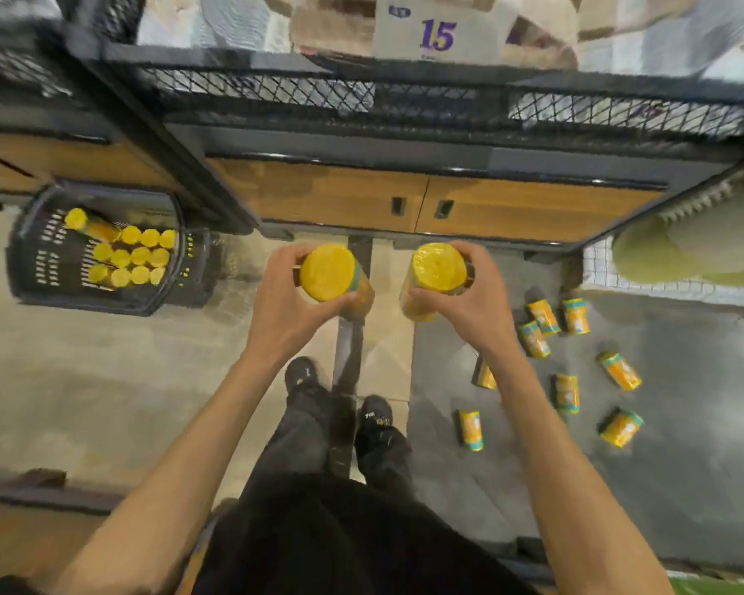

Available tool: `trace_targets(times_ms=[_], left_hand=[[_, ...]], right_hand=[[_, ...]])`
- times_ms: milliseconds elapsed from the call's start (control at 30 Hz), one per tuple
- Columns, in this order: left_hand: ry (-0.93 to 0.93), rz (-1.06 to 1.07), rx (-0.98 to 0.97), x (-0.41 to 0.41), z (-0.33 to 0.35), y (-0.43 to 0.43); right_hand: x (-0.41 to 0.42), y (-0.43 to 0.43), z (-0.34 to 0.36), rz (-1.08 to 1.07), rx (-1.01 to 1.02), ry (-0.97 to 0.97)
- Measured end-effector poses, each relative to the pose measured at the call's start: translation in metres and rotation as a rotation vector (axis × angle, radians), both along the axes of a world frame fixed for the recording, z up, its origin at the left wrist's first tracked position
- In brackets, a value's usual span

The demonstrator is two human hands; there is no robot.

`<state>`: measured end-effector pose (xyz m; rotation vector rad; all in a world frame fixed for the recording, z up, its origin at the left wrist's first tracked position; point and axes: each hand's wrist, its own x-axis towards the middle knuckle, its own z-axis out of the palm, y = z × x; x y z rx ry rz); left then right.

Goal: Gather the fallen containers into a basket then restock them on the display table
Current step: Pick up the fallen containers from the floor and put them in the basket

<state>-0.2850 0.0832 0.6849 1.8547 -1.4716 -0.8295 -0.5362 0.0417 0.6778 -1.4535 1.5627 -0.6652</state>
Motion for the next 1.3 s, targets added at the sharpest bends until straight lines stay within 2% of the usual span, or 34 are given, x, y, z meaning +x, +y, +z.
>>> trace_targets(times_ms=[267, 567, 767, 967, 1167, 1300], left_hand=[[0.004, 0.275, -0.091, 0.072, 0.062, 0.062], [0.002, 0.572, -0.166, 0.214, 0.084, 0.14], [-0.007, 0.601, -0.165, 0.313, 0.083, 0.18], [-0.075, 0.5, -0.148, 0.394, 0.084, 0.2], [-0.08, 0.525, -0.087, 0.455, 0.071, 0.193], [-0.126, 0.502, 0.02, 0.499, 0.058, 0.168]], right_hand=[[0.085, 0.0, 0.068, 0.283, -0.085, -0.02], [0.244, 0.024, 0.102, 0.606, -0.106, 0.003], [0.349, 0.055, 0.104, 0.686, -0.082, -0.028], [0.433, 0.07, 0.097, 0.684, -0.073, -0.049], [0.495, 0.064, 0.073, 0.676, -0.012, -0.031], [0.536, 0.044, 0.052, 0.656, 0.014, -0.025]])
